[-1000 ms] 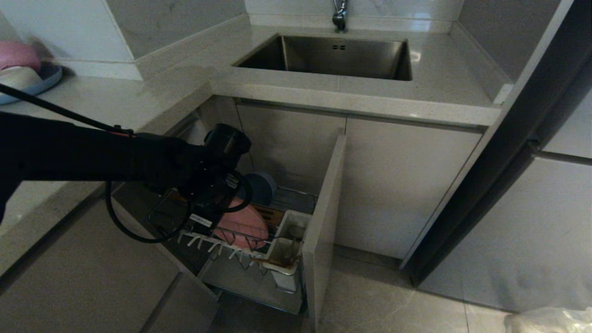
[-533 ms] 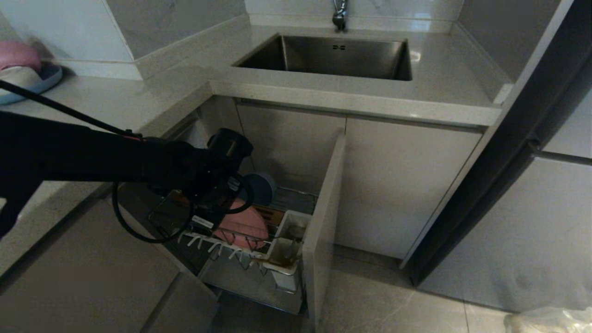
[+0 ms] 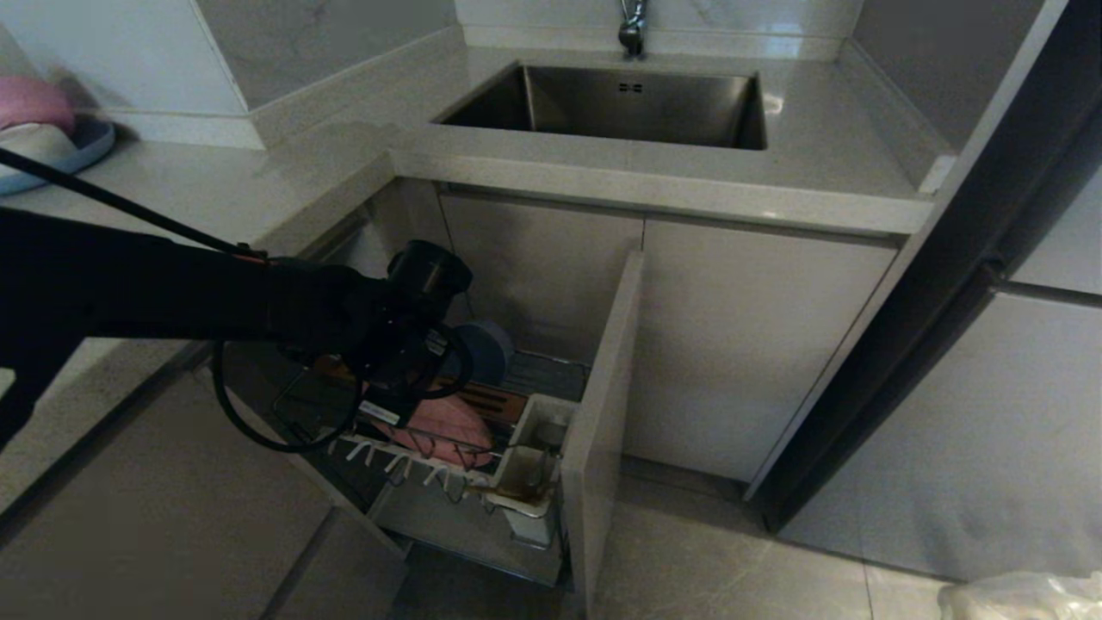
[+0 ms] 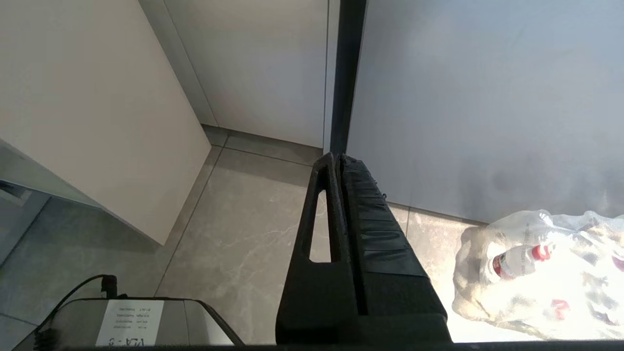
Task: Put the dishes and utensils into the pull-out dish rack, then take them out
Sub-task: Take the plate out of the cupboard
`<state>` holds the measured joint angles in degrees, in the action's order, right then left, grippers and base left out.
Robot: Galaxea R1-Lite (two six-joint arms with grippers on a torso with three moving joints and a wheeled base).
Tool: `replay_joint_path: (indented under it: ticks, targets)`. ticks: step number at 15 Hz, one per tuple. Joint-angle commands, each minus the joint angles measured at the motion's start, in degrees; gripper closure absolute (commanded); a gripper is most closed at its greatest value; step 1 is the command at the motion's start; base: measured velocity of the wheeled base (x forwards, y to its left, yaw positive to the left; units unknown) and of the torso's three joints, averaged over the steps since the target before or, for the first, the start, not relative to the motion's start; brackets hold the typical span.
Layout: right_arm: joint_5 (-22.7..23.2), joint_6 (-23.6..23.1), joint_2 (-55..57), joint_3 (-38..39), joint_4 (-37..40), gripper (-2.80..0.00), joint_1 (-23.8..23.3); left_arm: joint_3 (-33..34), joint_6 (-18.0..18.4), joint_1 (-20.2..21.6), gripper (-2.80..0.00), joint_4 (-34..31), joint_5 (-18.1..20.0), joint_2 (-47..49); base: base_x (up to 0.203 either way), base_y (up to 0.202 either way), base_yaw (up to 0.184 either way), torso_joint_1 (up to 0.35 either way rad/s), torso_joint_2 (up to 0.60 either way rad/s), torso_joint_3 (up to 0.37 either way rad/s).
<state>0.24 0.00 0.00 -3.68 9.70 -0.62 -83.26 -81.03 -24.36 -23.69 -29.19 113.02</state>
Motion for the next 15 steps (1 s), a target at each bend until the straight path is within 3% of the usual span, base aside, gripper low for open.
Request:
replay_joint_path:
  ticks: [1,6,11,15]
  targets:
    - [0.0,0.0,0.0,0.0,0.1,0.0,0.1,0.1,-0.4,0.0,0.0,-0.7,-0.3,-0.5,0.0,0.0,0.0,0.0,0.0,0.0]
    - [0.0,0.0,0.0,0.0,0.1,0.0,0.0,0.3,-0.4,-0.3,0.0,-3.3,-0.8,-4.1,0.0,0.0,0.0,0.0,0.0,0.0]
    - [0.0,0.0,0.0,0.0,0.1,0.0,0.0,0.1,-0.3,-3.1,0.0,-3.7,-1.6,-11.1,0.0,0.0,0.0,0.0,0.0,0.0]
    - [0.0,0.0,0.0,0.0,0.1,0.0,0.0,-0.2,-0.2,-6.3,0.0,-3.9,-4.5,-15.7,0.0,0.0,0.0,0.0,0.0,0.0]
